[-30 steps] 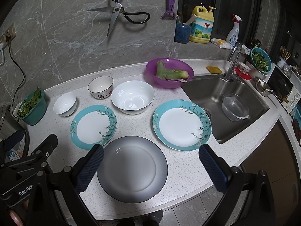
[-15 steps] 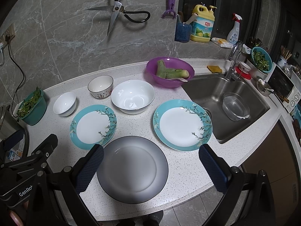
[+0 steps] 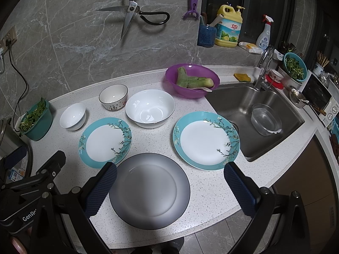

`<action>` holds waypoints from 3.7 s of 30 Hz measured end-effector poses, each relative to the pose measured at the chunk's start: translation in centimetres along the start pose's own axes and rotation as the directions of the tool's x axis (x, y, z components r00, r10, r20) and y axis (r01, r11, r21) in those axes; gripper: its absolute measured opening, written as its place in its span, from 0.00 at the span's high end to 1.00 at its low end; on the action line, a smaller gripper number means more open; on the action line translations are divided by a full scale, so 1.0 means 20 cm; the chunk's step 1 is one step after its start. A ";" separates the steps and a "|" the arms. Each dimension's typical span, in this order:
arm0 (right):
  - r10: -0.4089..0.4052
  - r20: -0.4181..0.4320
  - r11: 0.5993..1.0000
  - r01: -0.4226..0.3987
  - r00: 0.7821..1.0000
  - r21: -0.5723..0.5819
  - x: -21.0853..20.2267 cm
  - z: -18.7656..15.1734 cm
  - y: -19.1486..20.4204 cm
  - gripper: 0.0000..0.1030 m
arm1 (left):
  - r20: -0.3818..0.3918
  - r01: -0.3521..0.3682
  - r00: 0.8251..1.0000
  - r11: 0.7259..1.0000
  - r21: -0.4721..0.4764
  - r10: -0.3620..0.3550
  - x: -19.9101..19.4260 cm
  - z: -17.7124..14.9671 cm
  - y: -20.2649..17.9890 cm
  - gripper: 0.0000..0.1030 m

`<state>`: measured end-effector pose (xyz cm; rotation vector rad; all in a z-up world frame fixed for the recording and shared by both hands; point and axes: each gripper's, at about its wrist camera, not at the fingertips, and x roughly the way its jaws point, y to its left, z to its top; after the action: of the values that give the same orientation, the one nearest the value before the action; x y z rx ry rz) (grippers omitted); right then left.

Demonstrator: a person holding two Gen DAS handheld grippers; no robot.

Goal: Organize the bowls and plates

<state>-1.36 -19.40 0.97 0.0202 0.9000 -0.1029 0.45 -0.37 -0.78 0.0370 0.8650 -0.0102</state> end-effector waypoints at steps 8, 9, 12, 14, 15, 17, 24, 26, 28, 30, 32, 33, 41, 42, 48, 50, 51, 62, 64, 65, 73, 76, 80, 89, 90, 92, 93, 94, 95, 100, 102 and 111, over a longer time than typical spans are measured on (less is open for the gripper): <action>0.000 -0.001 1.000 0.000 1.000 0.000 0.00 0.00 0.00 0.00 | 0.000 0.001 1.000 1.000 -0.001 -0.001 0.00 0.00 0.00 0.00; 0.000 -0.001 1.000 0.000 1.000 0.000 0.00 0.00 0.00 0.00 | 0.000 0.000 1.000 1.000 0.000 0.000 0.00 0.00 0.00 0.00; 0.000 -0.002 1.000 0.000 1.000 0.000 0.01 0.00 0.00 0.00 | 0.000 0.000 1.000 1.000 0.000 0.000 0.00 0.00 0.00 0.00; 0.001 -0.002 1.000 -0.001 1.000 0.000 0.01 0.01 0.00 0.00 | 0.000 0.000 1.000 1.000 0.000 0.000 0.00 0.00 0.00 0.00; 0.001 -0.002 1.000 -0.001 1.000 0.000 0.01 0.01 -0.01 0.00 | 0.000 0.000 1.000 1.000 0.000 0.000 0.00 0.00 0.00 0.00; 0.001 -0.002 1.000 -0.001 1.000 0.000 0.01 0.01 -0.01 0.00 | 0.000 0.000 1.000 1.000 0.000 0.000 0.00 0.00 0.00 0.00; 0.001 -0.003 1.000 -0.001 1.000 0.001 0.01 0.01 0.00 0.00 | -0.001 -0.001 1.000 1.000 0.001 0.001 0.00 0.00 0.00 0.00; 0.001 -0.003 1.000 -0.001 1.000 0.000 0.01 0.01 0.00 0.00 | 0.000 -0.001 1.000 1.000 0.000 0.001 0.00 0.00 0.00 0.00; 0.001 -0.004 1.000 -0.001 1.000 0.000 0.01 0.01 0.00 0.00 | 0.000 -0.001 1.000 1.000 0.000 0.001 0.00 0.00 0.00 0.00; 0.001 -0.004 1.000 -0.001 1.000 0.000 0.01 0.02 0.00 0.00 | -0.001 -0.001 1.000 1.000 0.001 0.001 0.00 0.00 0.00 0.00; 0.001 -0.004 1.000 -0.001 1.000 0.000 0.02 0.02 0.00 0.00 | -0.001 -0.001 1.000 1.000 0.001 0.001 0.00 0.00 0.00 0.00; 0.001 -0.004 1.000 -0.001 1.000 0.000 0.02 0.02 0.00 0.00 | -0.001 -0.001 1.000 1.000 0.001 0.001 0.00 0.00 0.00 0.00; 0.000 -0.006 1.000 0.000 1.000 0.000 0.02 0.02 0.00 0.00 | -0.003 -0.001 1.000 1.000 0.002 0.001 0.01 0.00 0.00 0.00; 0.000 -0.006 1.000 0.000 1.000 0.000 0.02 0.02 0.00 0.00 | -0.003 -0.001 1.000 1.000 0.002 0.001 0.00 0.00 0.00 0.00; 0.000 -0.008 1.000 0.000 1.000 0.001 0.03 0.02 0.00 0.00 | -0.008 0.003 1.000 1.000 0.006 -0.003 0.05 0.01 0.01 0.00; -0.002 -0.009 1.000 0.002 1.000 0.002 0.04 0.01 0.02 0.00 | -0.011 0.005 1.000 1.000 0.007 -0.005 0.06 0.01 0.02 0.00; -0.003 -0.009 1.000 0.003 1.000 0.003 0.04 0.01 0.02 0.00 | -0.011 0.006 1.000 1.000 0.008 -0.006 0.07 0.01 0.02 0.00; -0.018 -0.023 1.000 0.019 1.000 0.016 0.04 0.01 0.03 0.00 | -0.032 0.023 0.999 0.999 0.025 -0.023 0.13 0.00 0.06 0.00; -0.025 -0.028 0.999 0.026 0.999 0.021 0.04 0.00 0.03 0.00 | -0.042 0.030 0.999 0.999 0.034 -0.029 0.15 -0.01 0.06 0.00; -0.026 -0.031 0.999 0.027 0.999 0.022 0.05 0.00 0.04 0.00 | -0.047 0.043 0.998 0.998 0.040 -0.042 0.16 -0.02 0.07 0.00; 0.086 -0.114 0.987 -0.069 0.990 0.146 0.17 -0.13 -0.15 0.00 | -0.234 0.224 0.949 0.974 0.024 -0.213 0.43 -0.26 0.14 0.00; 0.154 -0.180 0.958 -0.102 0.972 0.269 0.29 -0.27 -0.34 0.00 | -0.300 0.271 0.919 0.962 0.014 -0.255 0.55 -0.36 0.13 0.00; 0.285 -0.215 0.898 -0.182 0.934 0.400 0.48 -0.40 -0.53 0.00 | -0.361 0.298 0.889 0.954 -0.010 -0.282 0.72 -0.47 0.08 0.02; 0.645 -0.221 0.715 -0.475 0.732 0.512 0.91 -0.49 -0.70 0.25 | -0.417 0.380 0.815 0.915 -0.138 -0.401 0.98 -0.51 -0.03 0.35; 0.678 -0.214 0.690 -0.509 0.703 0.514 0.94 -0.49 -0.71 0.31 | -0.431 0.378 0.807 0.914 -0.147 -0.404 1.00 -0.52 -0.04 0.41; 0.723 -0.207 0.652 -0.554 0.658 0.517 0.98 -0.48 -0.72 0.34 | -0.415 0.371 0.819 0.917 -0.148 -0.398 1.00 -0.52 -0.04 0.45; 0.739 -0.212 0.641 -0.573 0.639 0.511 0.99 -0.47 -0.72 0.34 | -0.406 0.364 0.826 0.920 -0.147 -0.392 1.00 -0.51 -0.05 0.47; 0.760 -0.225 0.629 -0.601 0.610 0.494 1.01 -0.46 -0.71 0.34 | -0.404 0.358 0.830 0.923 -0.145 -0.385 1.01 -0.51 -0.06 0.47; 0.772 -0.233 0.619 -0.616 0.592 0.487 1.03 -0.45 -0.70 0.34 | -0.406 0.354 0.832 0.925 -0.138 -0.379 1.01 -0.51 -0.06 0.47; 0.824 -0.259 0.561 -0.657 0.504 0.503 1.10 -0.42 -0.66 0.34 | -0.425 0.316 0.852 0.948 -0.045 -0.305 1.04 -0.48 -0.17 0.45; 0.823 -0.271 0.564 -0.667 0.498 0.487 1.10 -0.40 -0.64 0.34 | -0.422 0.315 0.853 0.948 -0.053 -0.307 1.05 -0.46 -0.17 0.45; 0.807 -0.300 0.588 -0.652 0.508 0.479 1.10 -0.39 -0.62 0.34 | -0.465 0.403 0.792 0.911 -0.089 -0.396 1.07 -0.43 -0.11 0.47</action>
<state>4.98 -33.09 -20.79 0.7754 1.3182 0.6217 7.79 -2.14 -22.66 -0.1391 1.3557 -0.4255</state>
